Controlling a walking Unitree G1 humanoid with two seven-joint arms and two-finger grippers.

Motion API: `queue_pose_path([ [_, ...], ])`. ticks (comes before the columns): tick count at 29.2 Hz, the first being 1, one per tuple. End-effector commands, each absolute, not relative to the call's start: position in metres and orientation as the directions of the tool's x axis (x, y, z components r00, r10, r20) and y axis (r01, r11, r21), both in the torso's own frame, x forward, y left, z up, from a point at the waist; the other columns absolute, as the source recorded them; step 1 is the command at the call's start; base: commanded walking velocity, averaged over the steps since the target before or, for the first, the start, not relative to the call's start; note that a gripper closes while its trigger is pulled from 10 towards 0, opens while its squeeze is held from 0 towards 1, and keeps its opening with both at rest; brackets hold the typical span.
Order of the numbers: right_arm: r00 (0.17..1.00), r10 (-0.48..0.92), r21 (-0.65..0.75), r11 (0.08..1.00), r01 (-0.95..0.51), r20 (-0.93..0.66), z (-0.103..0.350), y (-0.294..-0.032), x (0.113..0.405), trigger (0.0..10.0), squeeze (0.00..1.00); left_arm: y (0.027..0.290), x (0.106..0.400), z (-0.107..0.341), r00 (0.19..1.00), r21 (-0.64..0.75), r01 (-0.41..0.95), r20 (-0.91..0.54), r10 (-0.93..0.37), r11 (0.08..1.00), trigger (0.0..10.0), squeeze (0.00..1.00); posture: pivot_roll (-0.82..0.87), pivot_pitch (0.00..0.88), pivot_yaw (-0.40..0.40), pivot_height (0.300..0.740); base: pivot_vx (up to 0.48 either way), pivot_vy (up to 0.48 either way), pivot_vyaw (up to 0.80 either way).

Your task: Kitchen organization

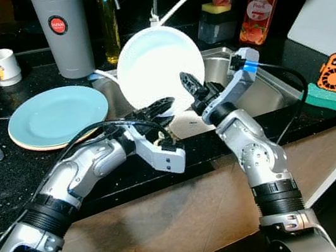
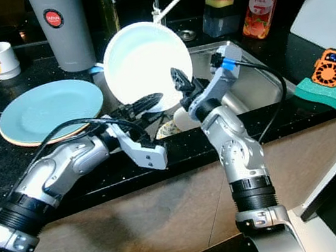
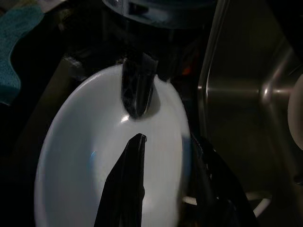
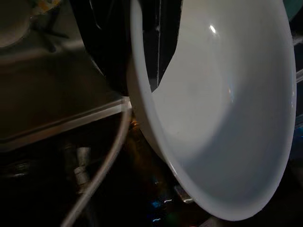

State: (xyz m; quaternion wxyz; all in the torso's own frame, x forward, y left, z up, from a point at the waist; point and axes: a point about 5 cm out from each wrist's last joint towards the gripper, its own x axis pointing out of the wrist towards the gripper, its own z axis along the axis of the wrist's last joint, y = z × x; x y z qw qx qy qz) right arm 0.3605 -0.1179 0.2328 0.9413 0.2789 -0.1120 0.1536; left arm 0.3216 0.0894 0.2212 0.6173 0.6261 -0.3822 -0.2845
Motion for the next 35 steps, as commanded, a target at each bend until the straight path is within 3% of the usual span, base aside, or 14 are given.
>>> queue_pose_path([
  [1, 0.965, 0.049, 0.516, 0.837, -0.180, 0.258, 0.226, -0.150, 0.367, 0.0, 0.00, 0.101, 0.318, 0.227, 0.549, 0.989, -0.125, 0.135, -0.825, 0.078, 10.0, 0.00, 0.15, 0.000, -0.069, 0.740, 0.000, 0.000, 0.00],
  [2, 0.967, -0.024, 0.522, 0.845, -0.116, 0.252, 0.227, -0.161, 0.370, 8.3, 0.00, 0.106, 0.318, 0.225, 0.564, 0.991, -0.104, 0.125, -0.816, 0.080, 10.0, 0.00, 0.15, 0.000, -0.069, 0.740, 0.000, 0.000, 0.00],
  [3, 0.967, -0.083, 0.523, 0.850, -0.057, 0.240, 0.227, -0.170, 0.373, 10.0, 0.00, 0.111, 0.318, 0.223, 0.578, 0.993, -0.087, 0.120, -0.807, 0.085, 10.0, 0.00, 0.15, 0.000, -0.069, 0.740, 0.000, 0.000, 0.00],
  [8, 0.959, -0.197, 0.520, 0.852, 0.064, 0.204, 0.226, -0.190, 0.382, 10.0, 0.00, 0.119, 0.317, 0.220, 0.611, 0.993, -0.049, 0.113, -0.783, 0.106, 10.0, 0.00, 0.16, 0.000, -0.075, 0.740, 0.000, 0.000, 0.00],
  [11, 0.982, -0.167, 0.412, 0.904, 0.115, 0.092, 0.207, -0.187, 0.391, 10.0, 0.04, 0.121, 0.320, 0.226, 0.657, 0.975, -0.009, 0.172, -0.734, 0.221, 10.0, 0.00, 0.16, 0.000, -0.077, 0.740, 0.000, 0.000, 0.00],
  [12, 0.993, -0.085, 0.337, 0.940, 0.055, 0.076, 0.201, -0.176, 0.393, 10.0, 1.00, 0.121, 0.324, 0.234, 0.688, 0.951, 0.001, 0.224, -0.691, 0.309, 10.0, 0.00, 0.17, 0.000, -0.076, 0.740, 0.000, 0.000, 0.00],
  [16, 0.989, -0.031, 0.343, 0.939, -0.021, 0.146, 0.208, -0.166, 0.392, 10.0, 1.00, 0.123, 0.333, 0.248, 0.739, 0.886, -0.001, 0.313, -0.597, 0.464, 10.0, 0.00, 0.17, 0.000, -0.076, 0.740, 0.000, 0.000, 0.00],
  [17, 0.950, -0.014, 0.433, 0.892, -0.130, 0.313, 0.231, -0.163, 0.386, 10.0, 1.00, 0.125, 0.336, 0.255, 0.761, 0.833, 0.004, 0.357, -0.542, 0.553, 10.0, 0.00, 0.17, 0.000, -0.076, 0.740, 0.000, 0.000, 0.00],
  [18, 0.917, -0.033, 0.491, 0.852, -0.181, 0.397, 0.245, -0.166, 0.381, 10.0, 0.00, 0.126, 0.338, 0.259, 0.771, 0.794, 0.011, 0.380, -0.512, 0.607, 10.0, 0.00, 0.16, 0.000, -0.073, 0.740, 0.000, 0.000, 0.00],
  [21, 0.845, -0.074, 0.539, 0.799, -0.267, 0.529, 0.272, -0.173, 0.369, 10.0, 0.00, 0.127, 0.339, 0.267, 0.788, 0.679, 0.042, 0.428, -0.442, 0.733, 10.0, 0.00, 0.15, 0.000, -0.071, 0.740, 0.000, 0.000, 0.00],
  [26, 0.716, 0.020, 0.418, 0.800, -0.430, 0.698, 0.312, -0.161, 0.338, 10.0, 0.00, 0.125, 0.339, 0.275, 0.815, 0.406, 0.147, 0.467, -0.343, 0.902, 10.0, 0.00, 0.14, 0.000, -0.063, 0.740, 0.000, 0.000, 0.00],
  [29, 0.728, 0.041, 0.196, 0.951, -0.238, 0.684, 0.305, -0.147, 0.329, 10.0, 0.00, 0.115, 0.335, 0.270, 0.836, 0.144, 0.268, 0.457, -0.304, 0.953, 10.0, 0.00, 0.12, 0.000, -0.062, 0.740, 0.000, 0.000, 0.00],
  [31, 0.739, 0.039, 0.124, 0.979, -0.164, 0.672, 0.298, -0.141, 0.326, 10.0, 0.00, 0.112, 0.333, 0.268, 0.843, 0.065, 0.311, 0.443, -0.306, 0.948, 10.0, 0.00, 0.12, 0.000, -0.060, 0.740, 0.000, 0.000, 0.00],
  [35, 0.823, -0.017, 0.194, 0.974, -0.114, 0.567, 0.260, -0.134, 0.312, 10.0, 0.00, 0.106, 0.322, 0.263, 0.852, -0.048, 0.373, 0.412, -0.322, 0.926, 10.0, 0.00, 0.11, 0.000, -0.052, 0.740, 0.000, 0.000, 0.00],
])
